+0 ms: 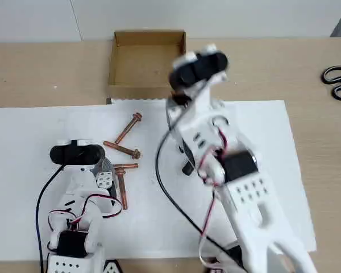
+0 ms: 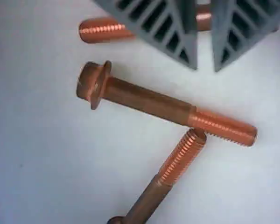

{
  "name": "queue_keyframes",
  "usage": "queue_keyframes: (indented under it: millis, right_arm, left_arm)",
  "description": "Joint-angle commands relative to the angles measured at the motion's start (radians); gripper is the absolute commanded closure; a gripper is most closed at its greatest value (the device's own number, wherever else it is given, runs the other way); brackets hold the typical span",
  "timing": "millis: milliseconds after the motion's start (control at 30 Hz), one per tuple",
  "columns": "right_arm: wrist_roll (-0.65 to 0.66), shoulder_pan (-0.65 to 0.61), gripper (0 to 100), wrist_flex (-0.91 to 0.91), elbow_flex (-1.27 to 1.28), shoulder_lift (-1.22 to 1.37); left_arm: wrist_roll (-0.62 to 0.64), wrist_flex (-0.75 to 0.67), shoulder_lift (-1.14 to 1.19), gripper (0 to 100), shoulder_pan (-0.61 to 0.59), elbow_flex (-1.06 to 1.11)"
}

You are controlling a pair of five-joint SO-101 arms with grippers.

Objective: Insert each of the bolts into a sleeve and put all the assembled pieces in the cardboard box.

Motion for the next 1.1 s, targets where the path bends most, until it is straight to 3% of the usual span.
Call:
queue_keyframes:
  millis: [0,367,733,867,1067]
  right_arm:
    - [0.048,0.016,99.5,-0.07,-0.207,0.15]
    - [0.08,0.111,99.5,-0.137,-0.738,0.717]
    - [0.083,0.122,99.1,-0.131,-1.257,1.248]
    - [0.149,0.124,98.8,-0.12,-1.349,1.379]
    - [0.158,0.12,81.2,0.004,-1.43,1.432]
  left_arm:
    - [-0.008,-0.025,-0.009,99,-0.005,0.001]
    - [-0.008,-0.025,-0.009,99,-0.005,0.008]
    - [-0.003,-0.02,-0.009,99,-0.005,0.008]
    - [-0.003,-0.02,-0.009,99,-0.005,0.008]
    - [-0.003,-0.018,-0.009,99,-0.005,0.008]
